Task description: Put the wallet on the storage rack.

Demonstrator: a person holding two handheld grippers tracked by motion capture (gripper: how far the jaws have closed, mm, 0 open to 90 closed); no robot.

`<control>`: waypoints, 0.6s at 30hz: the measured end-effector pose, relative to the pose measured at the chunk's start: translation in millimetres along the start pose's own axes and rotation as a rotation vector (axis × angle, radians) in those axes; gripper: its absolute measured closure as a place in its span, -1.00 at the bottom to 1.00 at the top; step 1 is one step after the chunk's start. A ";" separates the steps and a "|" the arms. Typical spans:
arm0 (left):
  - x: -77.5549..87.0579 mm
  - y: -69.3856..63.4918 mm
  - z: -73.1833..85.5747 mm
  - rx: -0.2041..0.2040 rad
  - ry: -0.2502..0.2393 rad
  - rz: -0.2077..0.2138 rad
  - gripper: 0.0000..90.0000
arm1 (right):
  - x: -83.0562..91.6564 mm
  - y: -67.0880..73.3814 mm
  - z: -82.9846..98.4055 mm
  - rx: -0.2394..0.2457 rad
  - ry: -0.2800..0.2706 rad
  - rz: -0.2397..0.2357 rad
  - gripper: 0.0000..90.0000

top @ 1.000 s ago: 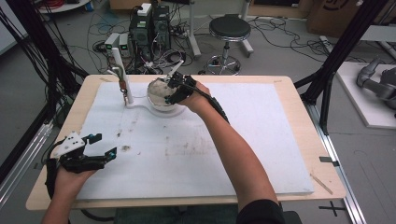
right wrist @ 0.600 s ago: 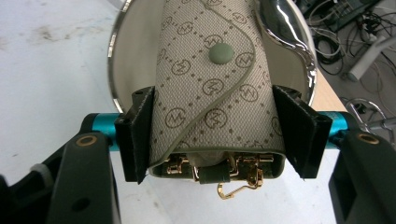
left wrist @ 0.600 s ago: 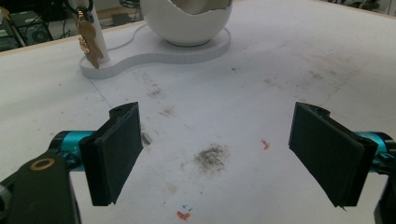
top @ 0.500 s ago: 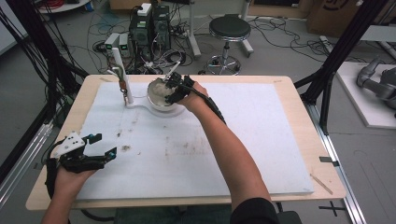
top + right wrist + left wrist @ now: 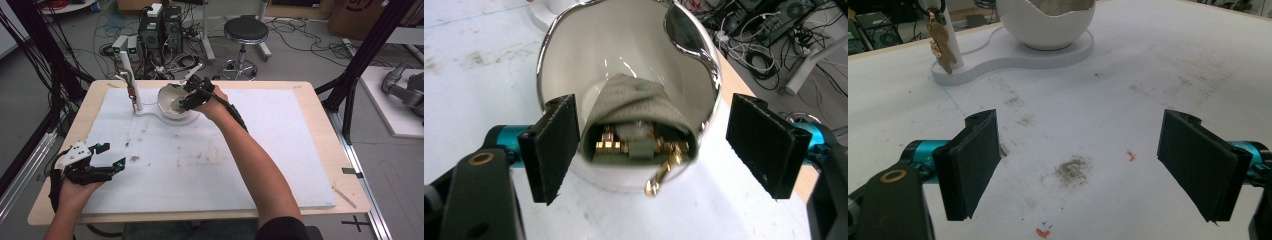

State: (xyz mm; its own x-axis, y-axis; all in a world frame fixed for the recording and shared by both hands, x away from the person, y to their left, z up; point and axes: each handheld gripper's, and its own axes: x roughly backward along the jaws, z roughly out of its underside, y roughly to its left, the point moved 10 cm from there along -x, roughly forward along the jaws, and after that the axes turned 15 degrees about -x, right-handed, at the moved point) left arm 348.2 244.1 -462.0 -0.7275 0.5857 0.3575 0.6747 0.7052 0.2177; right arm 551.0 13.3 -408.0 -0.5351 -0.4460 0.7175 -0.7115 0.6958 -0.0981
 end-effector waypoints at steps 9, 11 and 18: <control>-9.0 -3.7 -5.6 -0.007 -0.007 0.016 -0.62 | 43.7 -14.1 20.6 -0.035 -0.051 -0.016 -0.52; -12.2 -4.9 -7.5 -0.007 -0.012 0.025 -0.62 | 48.4 -15.0 21.7 -0.037 -0.071 -0.015 -0.52; -22.9 -6.5 -12.8 -0.009 -0.021 0.046 -0.62 | 79.0 -26.4 48.2 -0.063 -0.131 -0.032 -0.52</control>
State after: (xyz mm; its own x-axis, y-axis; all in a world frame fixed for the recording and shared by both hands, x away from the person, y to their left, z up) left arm 362.1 221.0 -459.9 -0.6983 0.6256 0.3478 0.7083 0.6742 0.2094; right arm 505.6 -67.5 -382.0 -0.5706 -0.5351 0.6230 -0.7013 0.7122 -0.0306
